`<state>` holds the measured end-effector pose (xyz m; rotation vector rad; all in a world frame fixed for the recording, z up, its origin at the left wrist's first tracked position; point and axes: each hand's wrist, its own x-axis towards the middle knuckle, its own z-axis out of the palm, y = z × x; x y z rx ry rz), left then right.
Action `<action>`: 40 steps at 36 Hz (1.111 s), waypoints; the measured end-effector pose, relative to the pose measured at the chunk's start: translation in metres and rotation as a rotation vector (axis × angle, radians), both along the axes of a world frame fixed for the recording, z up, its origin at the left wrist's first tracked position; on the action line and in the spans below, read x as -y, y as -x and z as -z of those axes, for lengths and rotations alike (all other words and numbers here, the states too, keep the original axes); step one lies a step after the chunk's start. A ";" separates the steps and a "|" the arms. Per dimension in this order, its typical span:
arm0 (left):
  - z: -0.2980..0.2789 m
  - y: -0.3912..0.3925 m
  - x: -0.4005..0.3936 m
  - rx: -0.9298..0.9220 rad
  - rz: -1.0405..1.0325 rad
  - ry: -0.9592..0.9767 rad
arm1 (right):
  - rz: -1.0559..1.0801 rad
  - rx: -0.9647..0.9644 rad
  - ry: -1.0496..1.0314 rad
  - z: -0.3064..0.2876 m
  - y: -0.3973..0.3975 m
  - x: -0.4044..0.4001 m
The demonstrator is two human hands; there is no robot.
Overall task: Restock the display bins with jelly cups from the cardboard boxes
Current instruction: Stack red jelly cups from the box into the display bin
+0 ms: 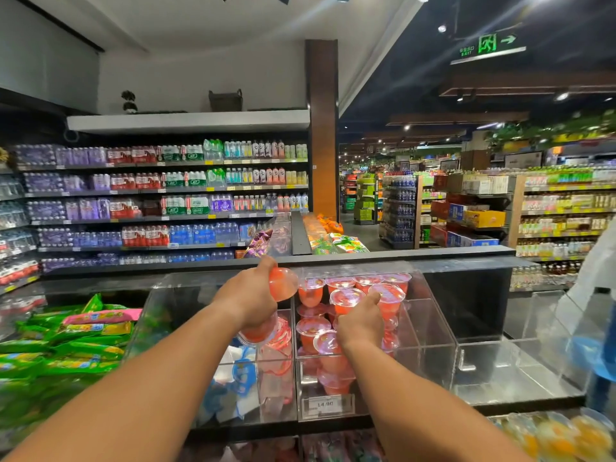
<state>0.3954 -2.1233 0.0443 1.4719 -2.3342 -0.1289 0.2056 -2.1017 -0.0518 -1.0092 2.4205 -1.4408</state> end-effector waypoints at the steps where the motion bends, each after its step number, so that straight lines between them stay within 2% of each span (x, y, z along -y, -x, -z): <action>1: 0.001 0.000 0.000 -0.004 0.003 -0.002 | -0.001 -0.005 -0.006 -0.001 0.000 0.000; 29: 0.012 0.003 -0.003 0.040 0.006 -0.015 | -0.049 -0.048 -0.027 -0.014 0.002 -0.025; 31: 0.012 0.004 -0.004 0.044 0.001 -0.018 | -0.044 -0.141 -0.025 -0.015 -0.001 -0.031; 34: 0.011 0.005 -0.004 0.051 -0.003 -0.025 | -0.079 -0.416 -0.024 -0.020 -0.007 -0.043; 40: 0.008 0.014 -0.007 0.071 0.027 -0.013 | -0.623 -0.834 0.058 -0.049 -0.035 -0.041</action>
